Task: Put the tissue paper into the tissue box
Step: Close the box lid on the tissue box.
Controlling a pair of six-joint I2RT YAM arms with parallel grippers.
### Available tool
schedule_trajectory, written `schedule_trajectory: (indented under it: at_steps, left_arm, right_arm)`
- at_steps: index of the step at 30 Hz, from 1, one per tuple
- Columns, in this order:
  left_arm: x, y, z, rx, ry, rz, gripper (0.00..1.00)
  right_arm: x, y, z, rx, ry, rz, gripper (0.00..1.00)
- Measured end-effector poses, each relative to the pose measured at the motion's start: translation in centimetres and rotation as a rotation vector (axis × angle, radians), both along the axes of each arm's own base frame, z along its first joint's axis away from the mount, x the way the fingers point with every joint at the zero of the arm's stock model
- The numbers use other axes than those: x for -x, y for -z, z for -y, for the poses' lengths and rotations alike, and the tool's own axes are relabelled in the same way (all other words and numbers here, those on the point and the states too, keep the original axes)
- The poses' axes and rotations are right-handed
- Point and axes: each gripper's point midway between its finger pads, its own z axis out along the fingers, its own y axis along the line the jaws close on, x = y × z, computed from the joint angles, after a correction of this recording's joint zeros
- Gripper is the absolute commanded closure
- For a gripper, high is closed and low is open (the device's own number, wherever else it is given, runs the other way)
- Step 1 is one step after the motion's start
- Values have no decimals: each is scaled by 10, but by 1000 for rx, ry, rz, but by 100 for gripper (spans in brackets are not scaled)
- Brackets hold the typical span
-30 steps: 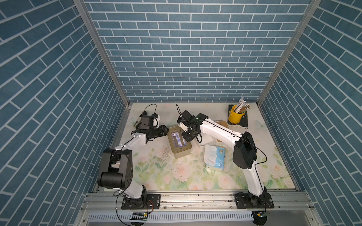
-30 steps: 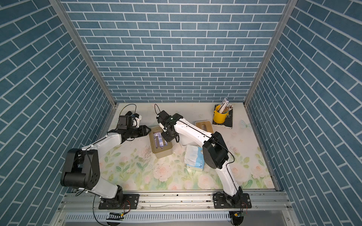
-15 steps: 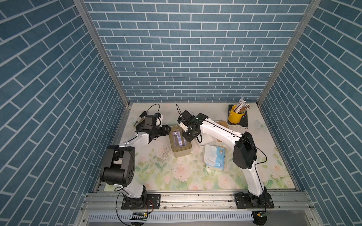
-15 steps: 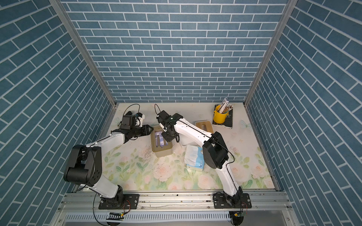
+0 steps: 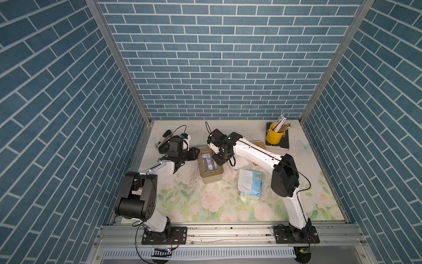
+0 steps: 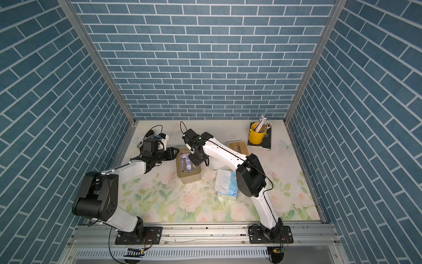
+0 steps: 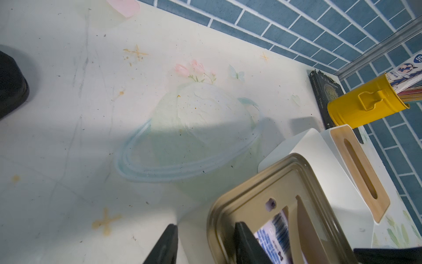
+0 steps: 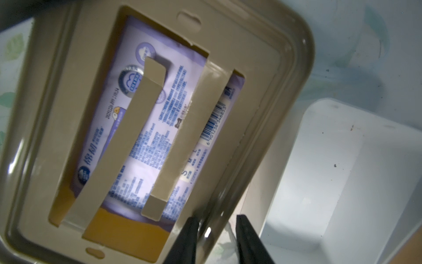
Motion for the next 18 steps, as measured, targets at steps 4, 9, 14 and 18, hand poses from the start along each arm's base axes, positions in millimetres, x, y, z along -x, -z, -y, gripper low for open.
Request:
schedule_trajectory:
  at_steps: [4, 9, 14, 18]
  left_arm:
    - [2, 1, 5, 2, -2, 27, 57]
    - [3, -1, 6, -5, -15, 39, 58]
    - [7, -2, 5, -16, -27, 34, 58]
    - [10, -3, 5, -21, -33, 32, 58]
  right_arm:
    - [0, 0, 0, -4, 4, 2, 61]
    - [-3, -4, 1, -12, 20, 19, 44]
    - [-4, -10, -2, -34, 24, 28, 38]
    - [-11, -24, -5, -87, 38, 55, 41]
